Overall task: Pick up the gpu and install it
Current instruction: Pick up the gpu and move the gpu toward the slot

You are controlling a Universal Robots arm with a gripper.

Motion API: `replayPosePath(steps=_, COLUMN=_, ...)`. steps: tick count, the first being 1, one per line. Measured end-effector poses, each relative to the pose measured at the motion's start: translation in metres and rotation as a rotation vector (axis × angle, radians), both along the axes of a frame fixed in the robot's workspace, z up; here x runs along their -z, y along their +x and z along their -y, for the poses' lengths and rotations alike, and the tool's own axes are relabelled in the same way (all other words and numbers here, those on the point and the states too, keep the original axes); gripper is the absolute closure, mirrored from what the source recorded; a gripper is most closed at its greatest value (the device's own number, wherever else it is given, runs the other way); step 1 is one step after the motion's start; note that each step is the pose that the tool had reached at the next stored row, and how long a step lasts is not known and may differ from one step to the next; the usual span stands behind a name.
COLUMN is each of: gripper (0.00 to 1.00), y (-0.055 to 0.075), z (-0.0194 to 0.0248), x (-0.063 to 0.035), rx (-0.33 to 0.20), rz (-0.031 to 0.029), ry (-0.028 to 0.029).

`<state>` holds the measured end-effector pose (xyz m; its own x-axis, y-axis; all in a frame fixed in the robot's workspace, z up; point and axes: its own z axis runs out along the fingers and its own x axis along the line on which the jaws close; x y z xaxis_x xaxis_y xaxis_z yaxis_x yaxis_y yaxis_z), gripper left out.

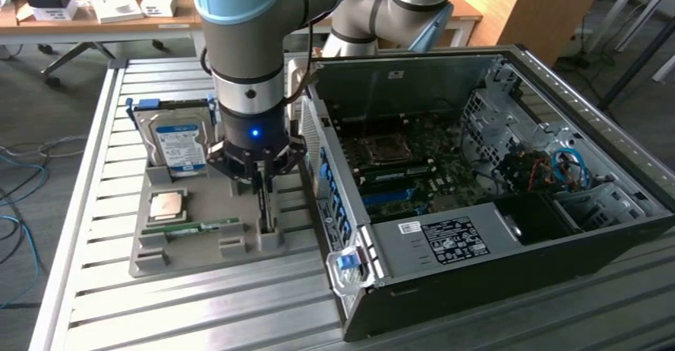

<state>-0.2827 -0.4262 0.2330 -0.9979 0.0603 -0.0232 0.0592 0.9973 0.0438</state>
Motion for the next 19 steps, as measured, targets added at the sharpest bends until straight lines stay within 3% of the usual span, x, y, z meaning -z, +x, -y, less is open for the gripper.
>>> replayPosePath(steps=4, gripper=0.74, y=0.0, z=-0.0001, x=-0.0008, rx=0.0, rz=0.0005, ry=0.0004)
replayPosePath(steps=8, gripper=0.74, y=0.0, z=0.0, x=-0.0092, rx=0.0, rz=0.0001, ry=0.0001)
replayPosePath(steps=13, gripper=0.74, y=0.0, z=0.0001, x=-0.0263, rx=0.0, rz=0.0001, ry=0.0)
replayPosePath(steps=19, gripper=0.74, y=0.0, z=0.0001, x=-0.0535, rx=0.0, rz=0.0, ry=0.0)
